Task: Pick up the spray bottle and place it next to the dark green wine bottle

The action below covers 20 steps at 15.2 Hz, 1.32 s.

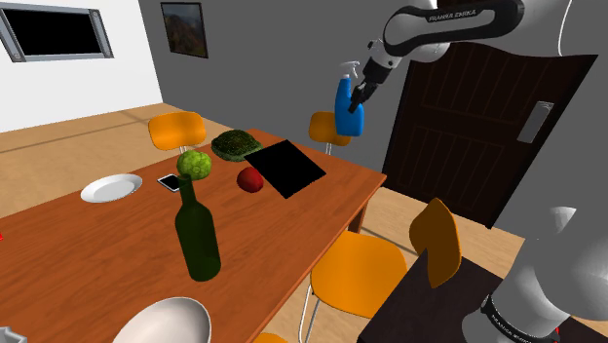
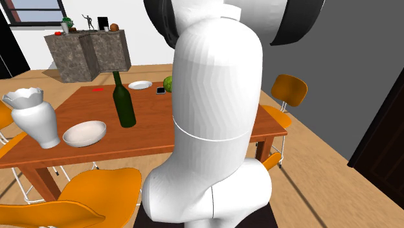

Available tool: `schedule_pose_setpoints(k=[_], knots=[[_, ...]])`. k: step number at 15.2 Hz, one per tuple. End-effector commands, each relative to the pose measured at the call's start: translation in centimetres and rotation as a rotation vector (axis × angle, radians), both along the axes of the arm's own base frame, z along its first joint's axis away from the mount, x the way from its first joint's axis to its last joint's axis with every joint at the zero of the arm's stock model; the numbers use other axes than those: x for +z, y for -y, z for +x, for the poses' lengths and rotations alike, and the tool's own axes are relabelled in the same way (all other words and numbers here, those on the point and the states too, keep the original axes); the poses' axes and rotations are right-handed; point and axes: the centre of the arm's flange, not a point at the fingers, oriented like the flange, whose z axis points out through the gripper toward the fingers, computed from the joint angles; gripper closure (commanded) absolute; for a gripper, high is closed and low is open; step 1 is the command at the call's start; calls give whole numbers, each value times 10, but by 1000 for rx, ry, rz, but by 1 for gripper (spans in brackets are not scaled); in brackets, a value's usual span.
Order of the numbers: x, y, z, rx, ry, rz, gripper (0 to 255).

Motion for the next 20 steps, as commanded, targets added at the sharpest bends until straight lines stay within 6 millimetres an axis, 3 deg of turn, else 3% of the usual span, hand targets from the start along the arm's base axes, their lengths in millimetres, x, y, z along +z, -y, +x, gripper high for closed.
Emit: schedule_pose_setpoints(k=[1, 15, 20], knots=[[11, 1, 1, 0, 0, 0, 255], [85, 1, 1, 0, 0, 0, 255], [85, -65, -4, 0, 0, 0, 255]])
